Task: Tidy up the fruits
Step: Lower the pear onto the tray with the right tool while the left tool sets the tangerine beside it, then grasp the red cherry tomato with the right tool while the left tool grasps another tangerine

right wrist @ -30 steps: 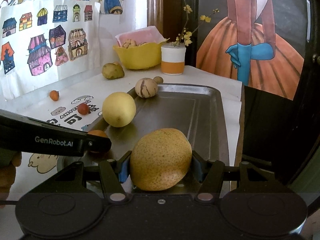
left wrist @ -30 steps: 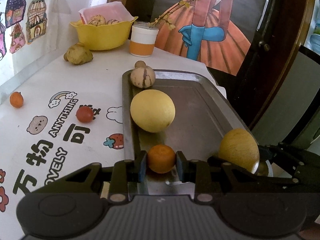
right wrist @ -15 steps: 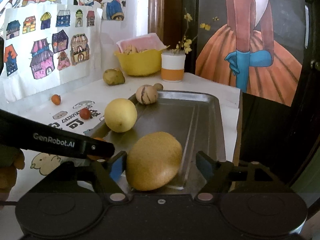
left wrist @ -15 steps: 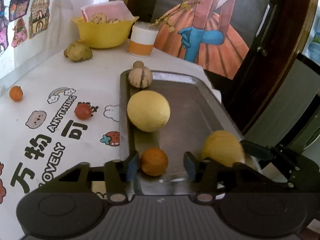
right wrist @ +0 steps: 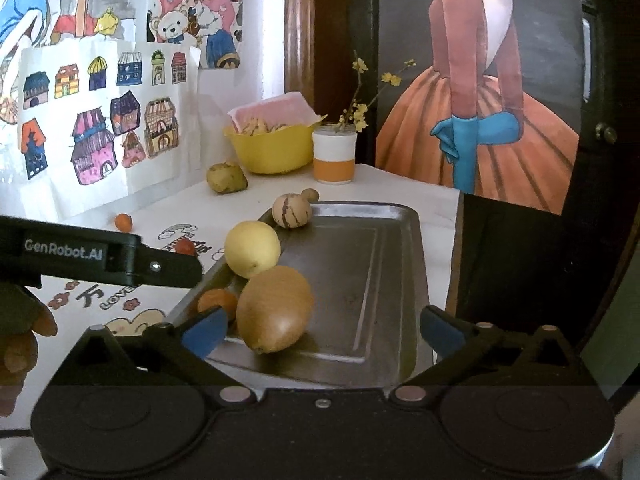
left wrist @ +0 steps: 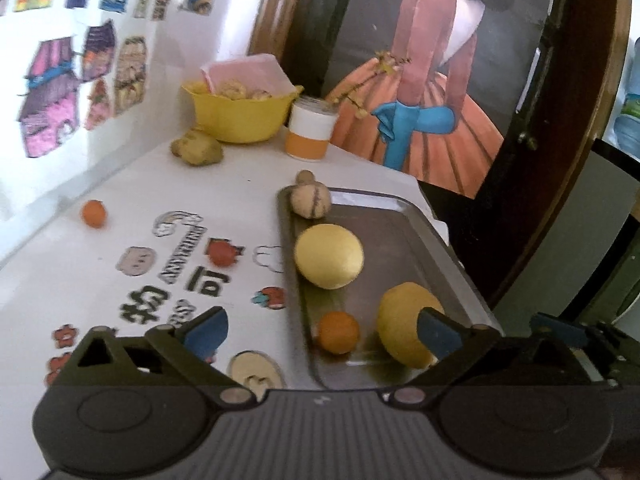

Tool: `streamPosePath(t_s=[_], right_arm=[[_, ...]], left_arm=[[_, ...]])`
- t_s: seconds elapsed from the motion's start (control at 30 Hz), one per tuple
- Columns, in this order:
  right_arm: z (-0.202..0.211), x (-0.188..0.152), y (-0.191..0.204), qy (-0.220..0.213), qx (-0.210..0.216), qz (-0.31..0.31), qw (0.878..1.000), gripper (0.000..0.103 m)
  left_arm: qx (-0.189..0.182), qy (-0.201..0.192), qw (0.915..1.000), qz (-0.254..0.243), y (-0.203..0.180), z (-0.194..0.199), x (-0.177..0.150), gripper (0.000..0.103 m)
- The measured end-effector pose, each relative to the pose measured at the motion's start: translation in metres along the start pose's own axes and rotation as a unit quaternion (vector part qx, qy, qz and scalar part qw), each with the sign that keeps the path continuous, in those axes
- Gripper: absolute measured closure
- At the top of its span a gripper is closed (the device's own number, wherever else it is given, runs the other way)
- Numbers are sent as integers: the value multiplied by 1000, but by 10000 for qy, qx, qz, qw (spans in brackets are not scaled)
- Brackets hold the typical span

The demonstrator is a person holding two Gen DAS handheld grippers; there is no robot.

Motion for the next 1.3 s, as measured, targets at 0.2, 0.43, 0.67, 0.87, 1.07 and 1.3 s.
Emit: streamPosePath(t_s=[0.2, 0.43, 0.67, 0.87, 1.07, 1.3], right_arm=[[23, -12, 15, 287, -35, -64, 9996, 1], [40, -30, 52, 603, -9, 322, 9977, 1], [39, -38, 94, 828, 301, 614, 9942, 1], [26, -39, 132, 1055, 784, 865, 9875, 1], [9, -24, 159, 937, 1236, 913, 9837, 1], [-29, 1, 165, 677, 1335, 661, 9865, 1]], left_arm=[[25, 189, 9998, 53, 19, 21, -19, 1], [297, 346, 9989, 117, 57, 49, -40, 1], [769, 439, 9961, 58, 99, 74, -51, 1], [1011, 509, 9934, 158, 131, 84, -58, 1], [1173, 570, 9912, 230, 153, 77, -54, 1], [1169, 416, 9920, 248, 163, 48, -29, 1]])
Point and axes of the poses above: each gripper's, at about its wrist camera, not at the fingertips, and z roughly against the way its jaws point, y to its left, x to its top, the point moved 5 cm from there along -z, roughly the way its jaws point, and after that the axes turned 11 degrees about -z, right-handed, at the moved point
